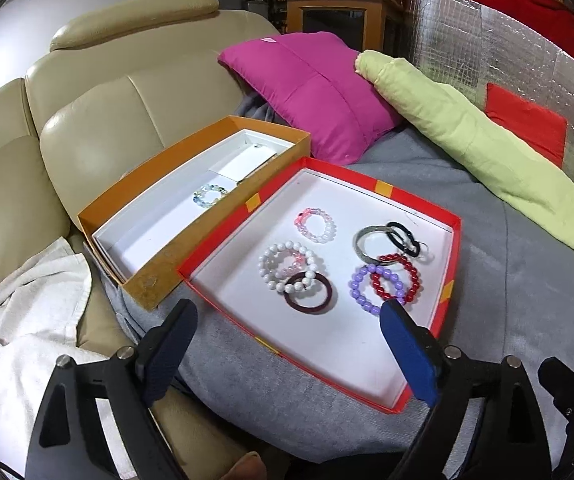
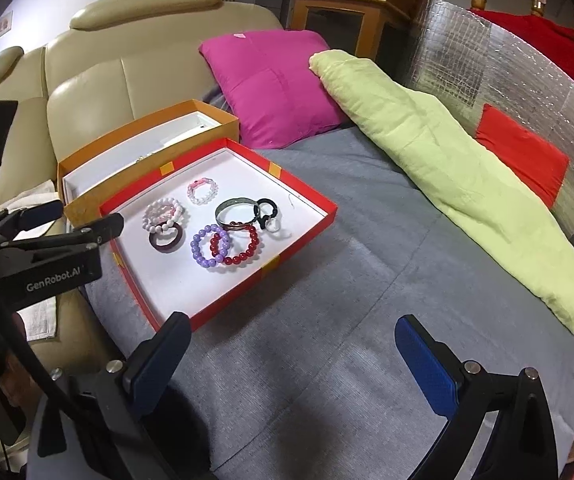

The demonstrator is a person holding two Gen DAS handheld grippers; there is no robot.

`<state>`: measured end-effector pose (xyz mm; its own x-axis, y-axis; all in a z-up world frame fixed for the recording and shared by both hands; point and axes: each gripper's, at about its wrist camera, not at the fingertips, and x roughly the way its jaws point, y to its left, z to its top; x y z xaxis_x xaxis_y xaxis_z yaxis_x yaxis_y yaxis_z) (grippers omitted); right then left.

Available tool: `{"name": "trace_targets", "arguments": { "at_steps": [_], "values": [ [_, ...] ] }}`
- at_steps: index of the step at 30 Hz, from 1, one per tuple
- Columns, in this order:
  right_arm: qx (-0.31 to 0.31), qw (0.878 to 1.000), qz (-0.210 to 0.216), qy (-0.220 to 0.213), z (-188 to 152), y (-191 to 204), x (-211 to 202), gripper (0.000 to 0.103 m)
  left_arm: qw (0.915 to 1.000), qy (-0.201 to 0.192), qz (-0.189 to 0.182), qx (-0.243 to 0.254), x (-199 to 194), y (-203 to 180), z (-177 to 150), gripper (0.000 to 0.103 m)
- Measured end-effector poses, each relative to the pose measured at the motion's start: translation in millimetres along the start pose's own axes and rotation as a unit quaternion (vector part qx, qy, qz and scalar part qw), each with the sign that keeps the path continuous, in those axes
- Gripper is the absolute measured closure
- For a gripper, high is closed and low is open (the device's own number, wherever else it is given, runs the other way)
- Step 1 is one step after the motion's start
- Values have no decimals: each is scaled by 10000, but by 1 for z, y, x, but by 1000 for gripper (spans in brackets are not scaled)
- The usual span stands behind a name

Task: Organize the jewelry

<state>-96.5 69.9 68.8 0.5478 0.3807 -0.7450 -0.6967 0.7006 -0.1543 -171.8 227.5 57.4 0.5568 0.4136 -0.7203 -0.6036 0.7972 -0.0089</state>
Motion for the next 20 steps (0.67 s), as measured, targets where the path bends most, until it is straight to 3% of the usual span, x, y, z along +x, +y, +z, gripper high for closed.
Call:
{"name": "trace_targets", "arguments": {
  "at_steps": [20],
  "values": [
    [127,9997,213,-73,9,6,-4,0,9999,-95,-65,-14,-4,2,6,10]
  ]
}}
